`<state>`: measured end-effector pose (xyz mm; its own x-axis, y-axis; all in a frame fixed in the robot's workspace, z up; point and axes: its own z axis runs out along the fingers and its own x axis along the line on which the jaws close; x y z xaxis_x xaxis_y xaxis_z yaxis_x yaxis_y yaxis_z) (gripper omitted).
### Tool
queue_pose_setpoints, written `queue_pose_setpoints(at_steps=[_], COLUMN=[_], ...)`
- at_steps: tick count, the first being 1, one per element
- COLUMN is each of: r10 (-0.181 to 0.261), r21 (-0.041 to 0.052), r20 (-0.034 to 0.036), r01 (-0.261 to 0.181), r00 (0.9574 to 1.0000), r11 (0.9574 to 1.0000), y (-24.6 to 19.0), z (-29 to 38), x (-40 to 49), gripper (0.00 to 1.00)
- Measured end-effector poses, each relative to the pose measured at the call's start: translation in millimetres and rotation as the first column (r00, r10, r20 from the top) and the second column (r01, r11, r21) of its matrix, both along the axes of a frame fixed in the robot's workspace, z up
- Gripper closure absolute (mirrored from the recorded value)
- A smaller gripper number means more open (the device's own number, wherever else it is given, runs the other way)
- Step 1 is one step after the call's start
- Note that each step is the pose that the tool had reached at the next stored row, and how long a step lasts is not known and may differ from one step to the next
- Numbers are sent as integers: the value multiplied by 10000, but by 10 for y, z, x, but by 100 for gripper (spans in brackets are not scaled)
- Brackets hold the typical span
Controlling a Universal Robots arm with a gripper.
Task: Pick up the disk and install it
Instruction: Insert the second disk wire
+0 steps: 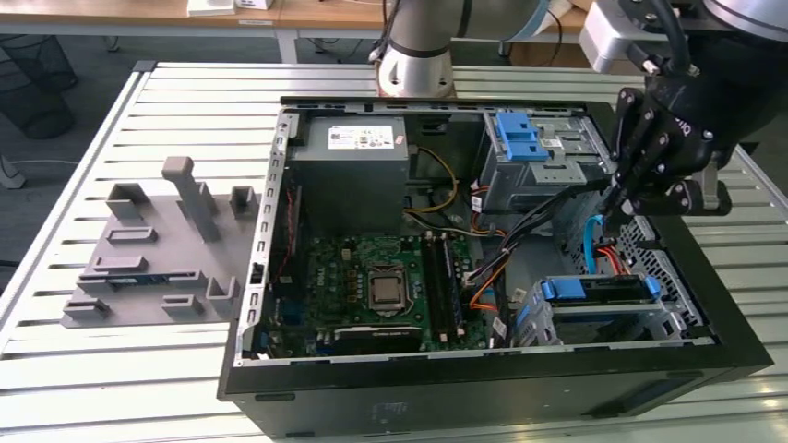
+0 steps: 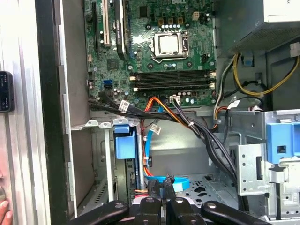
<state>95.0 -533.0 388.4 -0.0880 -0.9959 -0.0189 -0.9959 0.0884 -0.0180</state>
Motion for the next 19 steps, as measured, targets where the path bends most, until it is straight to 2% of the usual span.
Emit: queue_pose_setpoints(at_steps=[1, 2, 4, 6, 7, 11, 13, 15, 19], r10=[0, 1, 1, 4, 3, 2, 2, 2, 2], r21=[-76, -145, -214, -240, -249, -273, -274, -273, -275], r20=[36, 69, 102, 112, 114, 114, 114, 114, 114], r01=[0, 0, 1, -1, 0, 1, 1, 1, 1], r00=[10000, 10000, 9999, 9999, 9999, 9999, 9999, 9999, 9999], r11=[10000, 9999, 9998, 9997, 9997, 9996, 9996, 9996, 9996], y=[2, 5, 15, 17, 18, 18, 17, 17, 18], z=[-5, -11, -37, -73, -92, -140, -140, -141, -142], x=[-9, -17, -21, -21, -21, -22, -22, -22, -22], gripper=[83, 83, 81, 81, 75, 75, 76, 89, 89])
